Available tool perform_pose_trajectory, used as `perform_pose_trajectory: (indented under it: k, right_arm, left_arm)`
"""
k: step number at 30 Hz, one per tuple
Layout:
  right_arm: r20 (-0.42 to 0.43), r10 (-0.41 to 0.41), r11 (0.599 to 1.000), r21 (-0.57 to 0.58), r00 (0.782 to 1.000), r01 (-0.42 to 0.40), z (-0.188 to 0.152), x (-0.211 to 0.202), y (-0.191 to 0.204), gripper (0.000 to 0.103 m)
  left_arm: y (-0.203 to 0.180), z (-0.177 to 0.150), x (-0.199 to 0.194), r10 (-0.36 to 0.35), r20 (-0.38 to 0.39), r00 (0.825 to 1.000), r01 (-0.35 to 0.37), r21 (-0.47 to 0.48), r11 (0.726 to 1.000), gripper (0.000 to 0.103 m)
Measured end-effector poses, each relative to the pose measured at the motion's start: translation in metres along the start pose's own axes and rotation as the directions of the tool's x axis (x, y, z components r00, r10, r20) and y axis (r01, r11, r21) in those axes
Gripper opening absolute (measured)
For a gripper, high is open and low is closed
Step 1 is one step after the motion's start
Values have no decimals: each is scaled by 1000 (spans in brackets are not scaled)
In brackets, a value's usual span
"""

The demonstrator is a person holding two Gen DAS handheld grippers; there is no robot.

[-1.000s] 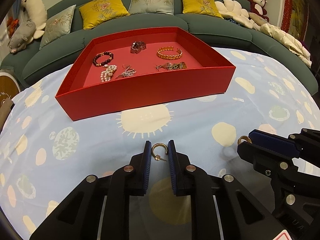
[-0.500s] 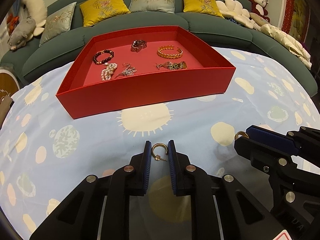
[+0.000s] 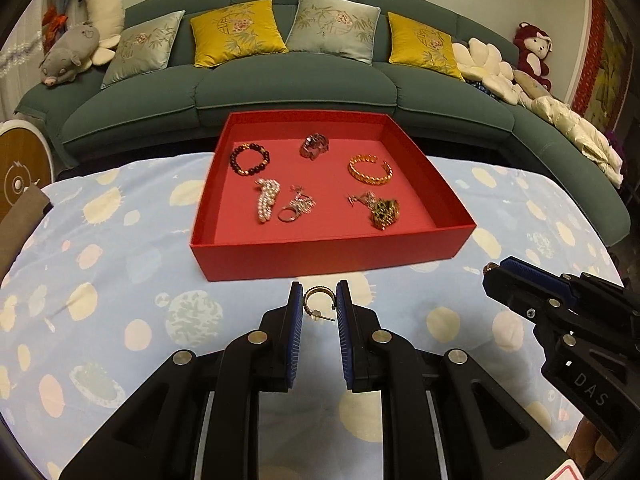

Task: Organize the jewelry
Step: 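Carry both gold hoop earrings into the red box and open both grippers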

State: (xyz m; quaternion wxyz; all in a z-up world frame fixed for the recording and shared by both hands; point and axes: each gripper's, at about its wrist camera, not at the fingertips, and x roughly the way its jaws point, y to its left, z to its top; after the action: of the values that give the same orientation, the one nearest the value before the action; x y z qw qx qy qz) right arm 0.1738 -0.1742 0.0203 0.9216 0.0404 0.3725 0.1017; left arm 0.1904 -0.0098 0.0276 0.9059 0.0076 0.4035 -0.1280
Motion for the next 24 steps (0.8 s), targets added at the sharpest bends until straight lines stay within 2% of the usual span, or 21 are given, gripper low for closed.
perform_pose_trajectory:
  k: [5, 9, 15, 19, 24]
  right_arm:
    - [38, 6, 1000, 16, 999, -7, 24, -4, -3, 16]
    - [73, 6, 999, 39, 997, -9, 51, -3, -10, 16]
    - [76, 12, 995, 98, 997, -19, 90, 26, -26, 16]
    - [59, 35, 987, 154, 998, -44, 102, 53, -38, 16]
    - [26, 57, 982, 181, 998, -61, 106, 84, -44, 16]
  left_arm:
    - [20, 28, -13, 25, 43, 999, -22, -51, 998, 14]
    - [27, 63, -8, 47, 66, 997, -43, -57, 997, 14]
    - [24, 110, 21, 31, 77, 997, -28, -45, 999, 14]
    - [14, 127, 46, 42, 79, 996, -41, -18, 999, 14]
    - [12, 136, 80, 35, 47, 998, -33, -37, 999, 15]
